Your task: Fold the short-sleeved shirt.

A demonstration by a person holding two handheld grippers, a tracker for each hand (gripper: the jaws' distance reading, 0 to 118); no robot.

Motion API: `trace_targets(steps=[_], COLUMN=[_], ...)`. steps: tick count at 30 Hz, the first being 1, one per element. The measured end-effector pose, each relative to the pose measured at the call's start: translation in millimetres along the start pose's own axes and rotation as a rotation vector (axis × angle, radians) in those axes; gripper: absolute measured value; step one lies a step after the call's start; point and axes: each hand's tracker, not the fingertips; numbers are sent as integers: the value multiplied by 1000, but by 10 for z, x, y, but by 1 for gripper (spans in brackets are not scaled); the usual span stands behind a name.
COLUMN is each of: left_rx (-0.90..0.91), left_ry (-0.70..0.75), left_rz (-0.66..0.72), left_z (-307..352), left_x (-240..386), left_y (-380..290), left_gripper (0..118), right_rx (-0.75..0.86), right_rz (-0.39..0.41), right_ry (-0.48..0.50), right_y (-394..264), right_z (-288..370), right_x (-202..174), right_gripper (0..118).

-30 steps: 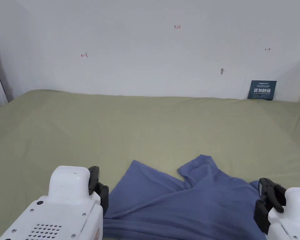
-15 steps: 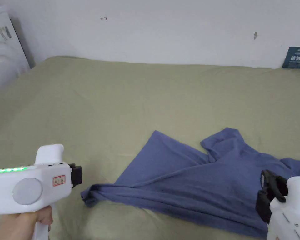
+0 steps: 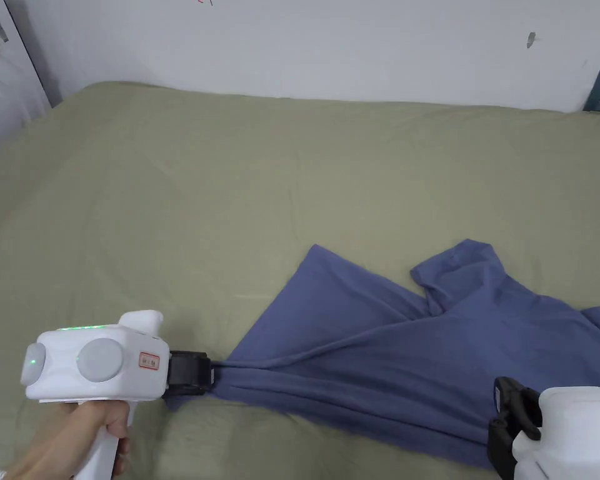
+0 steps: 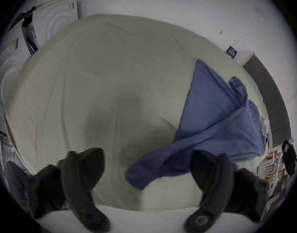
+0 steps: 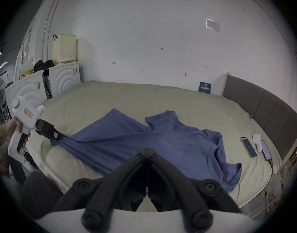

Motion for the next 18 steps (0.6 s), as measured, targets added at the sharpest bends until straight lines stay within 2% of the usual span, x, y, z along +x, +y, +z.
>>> trace_targets(steps=[2, 4, 5, 6, 7, 8, 9, 11, 18], left_rx=[-19, -4, -8, -3, 7, 9, 11, 47, 54], left_ry=[9, 41, 48, 41, 36, -14, -64, 33, 18], left_rz=[-18, -58, -72, -78, -85, -86, -76, -148, -115], left_z=[-39, -29, -13, 53, 98, 133, 163, 189, 132], left_x=[37, 89, 112, 102, 116, 148, 183, 275, 214], left_y=[-4, -20, -18, -23, -22, -18, -33, -66, -153], left_gripper=[82, 80, 69, 54, 27, 5, 5, 5, 5], right_rx=[-11, -29, -39, -48, -59, -70, -81, -89, -171], right_rz=[-3, -11, -18, -27, -34, -38, -43, -56, -66], right_ry=[4, 6, 6, 4, 8, 6, 0, -2, -54], right_y=[-17, -31, -44, -59, -74, -81, -88, -95, 17], right_z=[-25, -46, -60, -72, -84, -98, -113, -142, -563], right_x=[15, 29, 48, 65, 83, 104, 127, 177, 672], right_gripper=[1, 1, 1, 1, 1, 1, 1, 1, 1])
